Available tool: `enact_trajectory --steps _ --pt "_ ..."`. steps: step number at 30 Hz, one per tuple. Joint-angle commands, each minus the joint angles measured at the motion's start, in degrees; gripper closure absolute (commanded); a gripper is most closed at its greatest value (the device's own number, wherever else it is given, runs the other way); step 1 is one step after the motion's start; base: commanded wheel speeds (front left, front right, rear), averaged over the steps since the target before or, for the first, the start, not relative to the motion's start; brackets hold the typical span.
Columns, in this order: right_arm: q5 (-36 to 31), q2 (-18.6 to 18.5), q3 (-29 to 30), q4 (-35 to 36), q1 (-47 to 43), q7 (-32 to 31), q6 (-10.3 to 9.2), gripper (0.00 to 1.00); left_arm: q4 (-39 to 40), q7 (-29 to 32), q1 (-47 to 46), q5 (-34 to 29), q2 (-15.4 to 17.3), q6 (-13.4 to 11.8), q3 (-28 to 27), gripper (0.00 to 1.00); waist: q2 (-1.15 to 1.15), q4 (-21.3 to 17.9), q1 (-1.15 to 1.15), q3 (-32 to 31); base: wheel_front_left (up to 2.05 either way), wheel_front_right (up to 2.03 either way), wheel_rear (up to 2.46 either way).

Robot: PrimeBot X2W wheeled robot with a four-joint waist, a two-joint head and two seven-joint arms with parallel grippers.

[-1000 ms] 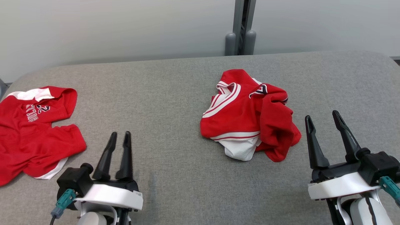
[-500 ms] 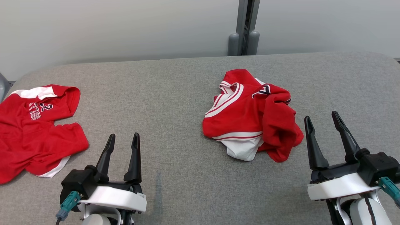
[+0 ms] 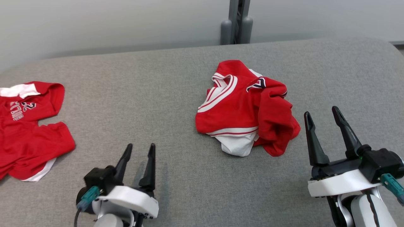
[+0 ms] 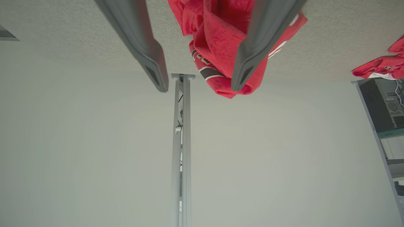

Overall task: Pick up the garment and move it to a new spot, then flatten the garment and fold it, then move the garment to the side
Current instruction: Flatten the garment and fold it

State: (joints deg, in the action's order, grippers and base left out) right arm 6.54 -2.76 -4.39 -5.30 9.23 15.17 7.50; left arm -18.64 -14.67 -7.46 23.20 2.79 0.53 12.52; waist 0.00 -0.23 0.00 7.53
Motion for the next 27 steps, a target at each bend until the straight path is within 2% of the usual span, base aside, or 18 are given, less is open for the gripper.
enact_trajectory --steps 1,7,17,24,27 --pt "0.2 -0.3 0.0 0.2 0.8 0.1 -0.02 0.0 -0.9 0.6 -1.6 -0.1 0.2 0.5 0.5 0.0 0.0 -1.1 0.0 1.4 0.0 0.0 0.0" --pt "0.4 -0.3 -0.3 1.2 2.2 0.1 -0.02 0.0 -6.1 3.7 -8.8 -1.5 0.9 3.2 3.6 0.0 0.0 -3.6 0.0 5.6 0.0 0.0 0.0" --pt "1.3 -0.3 -0.9 2.4 4.7 0.1 -0.02 0.0 -13.7 8.4 -21.8 -0.3 1.1 5.8 6.6 0.0 0.0 -8.5 0.0 11.0 0.0 0.0 0.0" --pt "1.8 -0.3 -0.8 3.2 5.3 0.1 -0.02 0.0 -20.4 11.2 -28.2 0.4 1.2 5.9 7.1 0.0 0.0 -10.8 0.0 13.3 0.0 0.0 0.0" --pt "2.1 -0.3 -0.7 3.5 5.4 0.1 -0.02 0.0 -23.1 11.8 -30.0 -0.1 1.4 4.7 7.2 0.0 0.0 -11.3 0.0 13.9 0.0 0.0 0.0"
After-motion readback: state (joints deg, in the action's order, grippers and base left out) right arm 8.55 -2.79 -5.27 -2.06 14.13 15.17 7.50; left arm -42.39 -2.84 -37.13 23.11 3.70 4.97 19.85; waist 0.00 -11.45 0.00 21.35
